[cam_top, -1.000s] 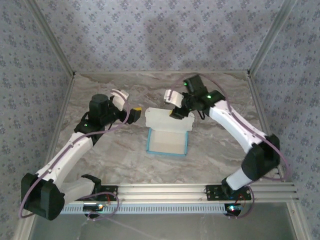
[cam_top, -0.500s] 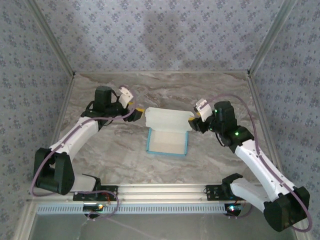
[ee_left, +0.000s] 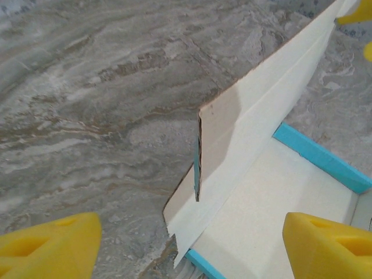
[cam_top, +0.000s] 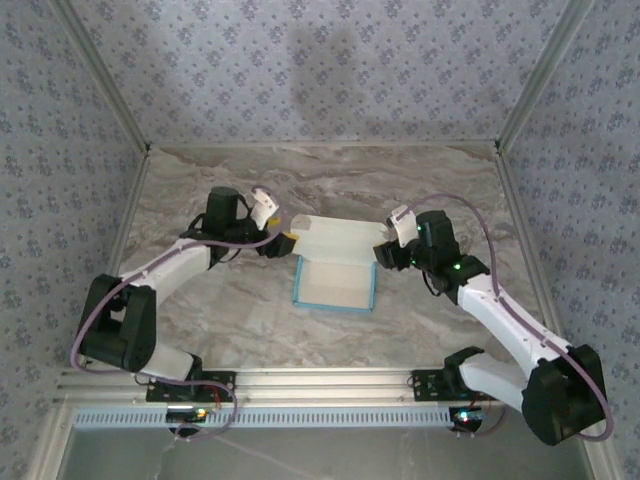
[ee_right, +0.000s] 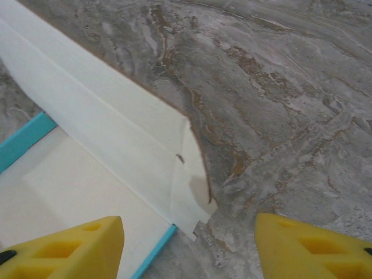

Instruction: Fold the paper box

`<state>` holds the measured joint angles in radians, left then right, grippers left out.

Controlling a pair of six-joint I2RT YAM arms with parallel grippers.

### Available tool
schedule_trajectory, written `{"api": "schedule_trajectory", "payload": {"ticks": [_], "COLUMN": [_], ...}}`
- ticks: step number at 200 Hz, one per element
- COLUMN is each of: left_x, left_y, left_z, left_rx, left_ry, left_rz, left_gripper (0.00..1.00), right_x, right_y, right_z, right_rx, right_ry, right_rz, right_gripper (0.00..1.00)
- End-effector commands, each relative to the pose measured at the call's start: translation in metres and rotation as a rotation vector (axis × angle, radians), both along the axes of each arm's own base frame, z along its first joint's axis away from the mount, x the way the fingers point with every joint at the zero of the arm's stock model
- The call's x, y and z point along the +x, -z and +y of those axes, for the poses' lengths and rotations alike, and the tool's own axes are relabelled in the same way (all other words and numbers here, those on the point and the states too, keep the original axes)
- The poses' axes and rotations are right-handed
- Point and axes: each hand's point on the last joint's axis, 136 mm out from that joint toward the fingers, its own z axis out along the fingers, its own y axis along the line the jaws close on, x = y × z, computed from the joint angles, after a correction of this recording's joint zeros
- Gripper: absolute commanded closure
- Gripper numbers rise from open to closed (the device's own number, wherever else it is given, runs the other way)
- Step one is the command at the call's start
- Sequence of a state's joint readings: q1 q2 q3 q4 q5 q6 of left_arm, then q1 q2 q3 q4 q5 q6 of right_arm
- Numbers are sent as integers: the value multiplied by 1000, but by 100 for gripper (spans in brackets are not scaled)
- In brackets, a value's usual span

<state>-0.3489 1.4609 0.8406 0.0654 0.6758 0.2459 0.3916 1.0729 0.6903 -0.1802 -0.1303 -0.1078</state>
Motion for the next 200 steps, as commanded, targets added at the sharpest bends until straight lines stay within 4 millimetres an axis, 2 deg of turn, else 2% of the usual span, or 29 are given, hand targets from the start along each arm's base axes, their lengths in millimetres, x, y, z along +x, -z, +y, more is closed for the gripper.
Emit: {"api": "schedule_trajectory", "payload": {"ticks": [1, 44, 92, 137, 175, 200], "left_x": [9, 9, 12, 12, 7, 6], "left_y": [-16, -10, -8, -6, -2, -2], "left_z": [-9, -14, -15, -16, -23, -24], "left_rx": [-6, 15, 34, 42, 48, 57], "left_ry": [23, 22, -4, -22, -24, -60], "left_rz": [-72, -66, -50, -26, -1, 8], "left_gripper": [20, 29, 49, 64, 78, 87], "right_x": [13, 20, 20, 19, 21, 23], "right_y": [-2, 2, 2, 9, 11, 6], "right_z": [-7, -3, 14, 25, 28, 29], "right_rx": [-3, 2, 30, -10, -13, -4], "right_ry": [40, 11, -50, -61, 0, 53], "right_rz": [-13, 37, 79, 97, 112, 102], "right_gripper": [35, 42, 58, 66, 77, 85]}}
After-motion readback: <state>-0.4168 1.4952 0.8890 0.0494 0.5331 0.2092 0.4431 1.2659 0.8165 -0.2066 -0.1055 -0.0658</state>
